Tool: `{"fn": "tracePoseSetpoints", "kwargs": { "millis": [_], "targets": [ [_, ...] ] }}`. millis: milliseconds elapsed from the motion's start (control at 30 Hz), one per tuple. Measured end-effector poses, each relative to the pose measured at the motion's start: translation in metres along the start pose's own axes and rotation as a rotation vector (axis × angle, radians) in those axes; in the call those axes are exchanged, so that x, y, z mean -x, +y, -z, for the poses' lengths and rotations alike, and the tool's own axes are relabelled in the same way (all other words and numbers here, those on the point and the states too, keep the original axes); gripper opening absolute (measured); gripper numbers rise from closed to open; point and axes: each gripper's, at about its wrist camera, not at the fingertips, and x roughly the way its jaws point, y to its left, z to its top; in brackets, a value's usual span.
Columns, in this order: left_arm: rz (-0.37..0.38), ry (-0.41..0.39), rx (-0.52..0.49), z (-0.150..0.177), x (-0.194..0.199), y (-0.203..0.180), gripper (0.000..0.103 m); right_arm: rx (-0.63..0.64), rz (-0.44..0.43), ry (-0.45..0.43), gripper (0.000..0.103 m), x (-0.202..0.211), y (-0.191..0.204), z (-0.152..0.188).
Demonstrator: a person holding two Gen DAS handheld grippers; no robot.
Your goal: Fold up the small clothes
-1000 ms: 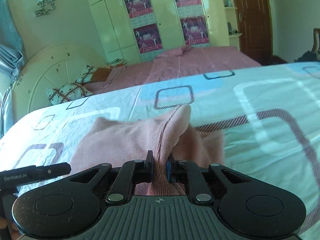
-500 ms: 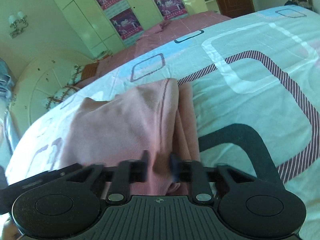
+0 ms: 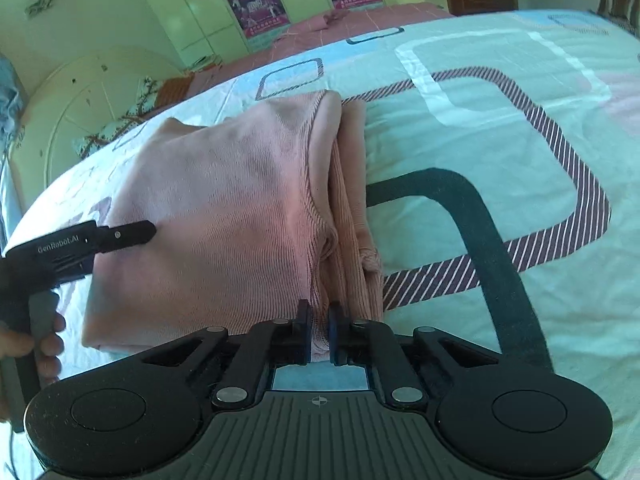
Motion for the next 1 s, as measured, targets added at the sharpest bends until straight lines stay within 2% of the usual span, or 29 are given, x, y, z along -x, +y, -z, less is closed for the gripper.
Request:
{"fn": "tracePoseSetpoints", "kwargs": {
  "millis": [133, 267, 333, 433, 467, 500, 567, 800, 1000],
  "targets": [
    [0.008, 0.006, -0.036, 0.002, 0.003, -0.011, 0.077, 0.074, 0.077, -0.082, 0.005, 0.023, 0.008, -0.002],
    [0.025, 0.051, -0.023, 0.012, -0.004, -0.013, 0.081, 0.099, 0.115, 0.009, 0.005, 0.004, -0.002, 0.011],
    [0.016, 0.046, -0.039, 0.014, -0.004, -0.014, 0.081, 0.108, 0.104, 0.011, 0.005, 0.004, 0.002, 0.008],
    [0.021, 0.052, -0.007, 0.007, 0.002, -0.009, 0.079, 0.07, 0.058, -0.023, 0.006, 0.016, -0.001, 0.0],
    [0.021, 0.049, 0.002, 0.004, 0.004, -0.008, 0.078, 0.052, 0.039, -0.026, 0.015, 0.02, -0.002, -0.004],
    [0.02, 0.043, 0.012, 0.001, 0.008, -0.007, 0.078, 0.034, 0.026, -0.035, 0.033, 0.024, -0.004, -0.008],
    [0.023, 0.016, 0.032, -0.007, 0.015, -0.004, 0.078, 0.011, 0.01, -0.083, 0.056, 0.031, -0.005, -0.018],
    [-0.019, -0.047, 0.06, -0.036, 0.01, 0.002, 0.079, -0.021, 0.013, -0.134, 0.056, 0.006, -0.005, -0.068],
    [-0.031, -0.046, 0.123, -0.052, -0.013, 0.016, 0.073, -0.085, 0.005, -0.107, 0.056, -0.038, -0.007, -0.096]
  ]
}}
